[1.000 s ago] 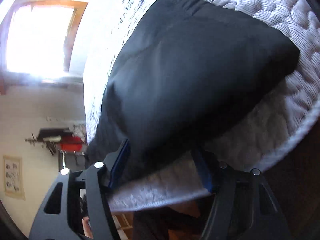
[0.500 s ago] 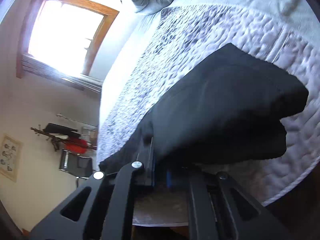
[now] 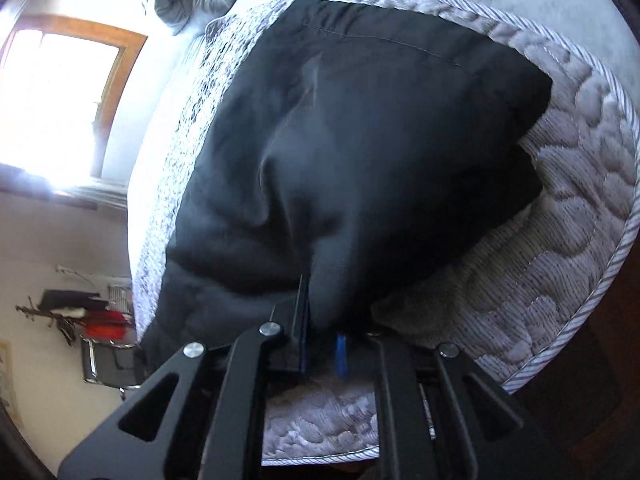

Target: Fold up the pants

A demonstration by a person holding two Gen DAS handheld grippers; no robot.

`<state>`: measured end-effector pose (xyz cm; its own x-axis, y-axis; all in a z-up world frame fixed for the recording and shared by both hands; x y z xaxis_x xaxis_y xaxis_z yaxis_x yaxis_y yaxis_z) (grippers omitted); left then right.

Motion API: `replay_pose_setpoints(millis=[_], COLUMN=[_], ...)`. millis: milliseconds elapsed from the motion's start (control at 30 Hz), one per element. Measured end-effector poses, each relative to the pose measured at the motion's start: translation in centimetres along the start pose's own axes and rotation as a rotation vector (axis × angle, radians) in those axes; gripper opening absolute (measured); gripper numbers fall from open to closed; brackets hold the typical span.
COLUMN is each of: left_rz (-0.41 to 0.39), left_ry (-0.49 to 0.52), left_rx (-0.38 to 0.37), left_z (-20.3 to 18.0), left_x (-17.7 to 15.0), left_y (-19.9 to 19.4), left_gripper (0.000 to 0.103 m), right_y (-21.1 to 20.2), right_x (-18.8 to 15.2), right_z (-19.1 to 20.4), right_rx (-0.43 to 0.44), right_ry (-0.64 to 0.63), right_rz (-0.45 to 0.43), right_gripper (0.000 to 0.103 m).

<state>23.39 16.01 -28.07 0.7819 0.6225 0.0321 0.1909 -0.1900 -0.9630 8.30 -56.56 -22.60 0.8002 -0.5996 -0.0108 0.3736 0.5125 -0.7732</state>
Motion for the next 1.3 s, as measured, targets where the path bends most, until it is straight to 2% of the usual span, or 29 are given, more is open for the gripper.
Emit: replay_pose_setpoints(millis=[100, 233, 333, 400, 467, 667, 833, 900, 1000, 1067, 1167, 1233, 1300], left_rz=[-0.008, -0.016, -0.042, -0.074, -0.115, -0.222, -0.200, -0.188, -0.162, -0.148, -0.170, -0.188, -0.212], left_ry=[-0.029, -0.041, -0.013, 0.003, 0.004, -0.041, -0.083, -0.076, -0.057, -0.041, -0.014, 0.011, 0.031], left_rx=[-0.019, -0.061, -0.062, -0.056, -0.041, 0.047, 0.036, 0.029, 0.017, 0.010, 0.027, 0.016, 0.043], left_z=[0.1, 2.0, 2.9, 3.4, 4.5, 9.3, 12.0, 10.9, 9.0, 7.4, 5.2, 3.7, 2.7], left_x=[1.7, 1.9, 0.8, 0.4, -0.2, -1.4, -2.1, -3.0, -2.8, -2.9, -2.6, -2.8, -3.2], left_y=[0.4, -0.8, -2.3, -3.5, -5.1, -8.6, -8.2, -6.8, -5.5, -4.8, -4.9, -5.2, -5.5], left_gripper=[0.100, 0.099, 0.099, 0.099, 0.099, 0.099, 0.099, 0.099, 0.099, 0.099, 0.099, 0.099, 0.099], right_y=[0.3, 0.1, -0.5, -1.1, -1.6, -1.7, -1.3, -1.2, -1.0, -1.1, -1.2, -1.3, -1.6], right_x=[0.0, -0.2, -0.2, -0.1, 0.1, 0.8, 1.1, 1.3, 1.4, 1.5, 1.7, 1.7, 1.6], right_z=[0.7, 0.4, 0.3, 0.1, -0.2, -1.2, -1.5, -1.8, -1.9, -1.7, -1.5, -1.2, -0.6], right_rx=[0.005, 0.003, 0.022, 0.047, 0.062, 0.082, 0.091, 0.106, 0.149, 0.150, 0.144, 0.137, 0.118], right_ry=[0.001, -0.008, 0.008, 0.021, 0.029, 0.072, 0.106, 0.123, 0.134, 0.130, 0.130, 0.119, 0.102], right_rz=[0.007, 0.004, -0.016, -0.039, -0.065, -0.076, -0.099, -0.098, -0.093, -0.094, -0.089, -0.092, -0.101], right_gripper=[0.017, 0.025, 0.040, 0.059, 0.062, 0.061, 0.048, 0.034, 0.021, 0.021, 0.021, 0.016, 0.012])
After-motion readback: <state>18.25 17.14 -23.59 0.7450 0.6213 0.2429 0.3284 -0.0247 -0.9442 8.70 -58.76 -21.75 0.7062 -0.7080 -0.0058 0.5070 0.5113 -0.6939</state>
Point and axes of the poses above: each gripper's, at about its wrist camera, not at the fingertips, and y roughly the way its jaws point, z to its left, x to its top, the point moved 4 cm from there along y, roughly the way its jaws point, and after that the axes turned 10 degrees about z, right-handed, at the moved point
